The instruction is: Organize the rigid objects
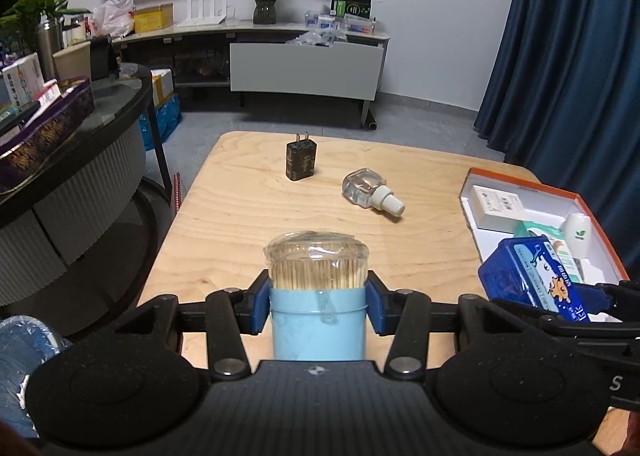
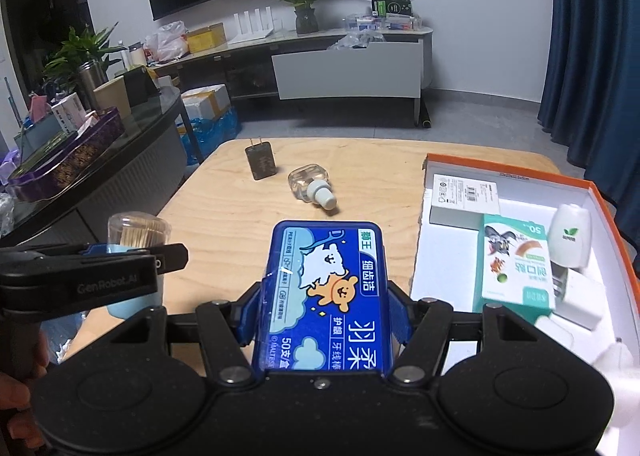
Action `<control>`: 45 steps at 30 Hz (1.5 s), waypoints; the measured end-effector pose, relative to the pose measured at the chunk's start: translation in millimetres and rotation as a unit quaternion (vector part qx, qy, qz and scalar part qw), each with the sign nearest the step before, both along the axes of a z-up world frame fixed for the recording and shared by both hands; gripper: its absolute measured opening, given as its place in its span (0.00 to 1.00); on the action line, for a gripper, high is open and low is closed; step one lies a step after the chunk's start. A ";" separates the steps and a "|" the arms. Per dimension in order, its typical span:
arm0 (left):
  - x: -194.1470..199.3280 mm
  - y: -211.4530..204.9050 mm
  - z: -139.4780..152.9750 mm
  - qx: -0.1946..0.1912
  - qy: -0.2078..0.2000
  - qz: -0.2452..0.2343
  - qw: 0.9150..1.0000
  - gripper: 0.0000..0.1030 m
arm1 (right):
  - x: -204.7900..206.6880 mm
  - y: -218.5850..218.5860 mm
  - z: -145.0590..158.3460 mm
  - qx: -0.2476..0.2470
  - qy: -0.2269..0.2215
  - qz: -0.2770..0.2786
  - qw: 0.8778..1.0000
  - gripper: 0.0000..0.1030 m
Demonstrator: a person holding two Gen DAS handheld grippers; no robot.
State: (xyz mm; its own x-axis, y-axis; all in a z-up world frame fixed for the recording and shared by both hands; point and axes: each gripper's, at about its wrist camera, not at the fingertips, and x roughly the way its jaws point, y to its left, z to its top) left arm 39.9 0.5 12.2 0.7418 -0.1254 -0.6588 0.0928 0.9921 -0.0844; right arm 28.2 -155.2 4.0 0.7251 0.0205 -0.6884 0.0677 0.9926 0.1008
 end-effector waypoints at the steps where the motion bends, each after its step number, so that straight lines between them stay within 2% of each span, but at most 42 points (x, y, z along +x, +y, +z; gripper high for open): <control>1: -3.2 -0.5 0.9 0.000 -0.002 0.000 1.000 0.46 | -3.4 0.6 1.3 0.001 -0.002 0.001 1.000 0.72; 9: -19.4 -3.0 8.7 0.000 -0.014 0.002 1.000 0.46 | -25.8 1.7 13.2 0.002 -0.021 0.001 1.000 0.72; 23: -35.4 -9.4 11.1 0.002 -0.020 -0.004 1.000 0.46 | -44.6 -6.4 16.0 0.008 -0.029 -0.009 0.999 0.72; 45: -41.6 -20.5 14.1 -0.006 -0.022 -0.018 1.000 0.46 | -56.1 -17.9 23.4 0.009 -0.039 -0.024 0.999 0.72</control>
State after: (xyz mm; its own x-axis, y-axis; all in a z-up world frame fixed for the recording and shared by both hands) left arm -1.7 -20.0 26.3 0.7646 -0.1606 -0.6241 0.1327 0.9869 -0.0914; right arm -27.9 -173.1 27.4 0.7771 -0.0041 -0.6294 0.1069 0.9863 0.1256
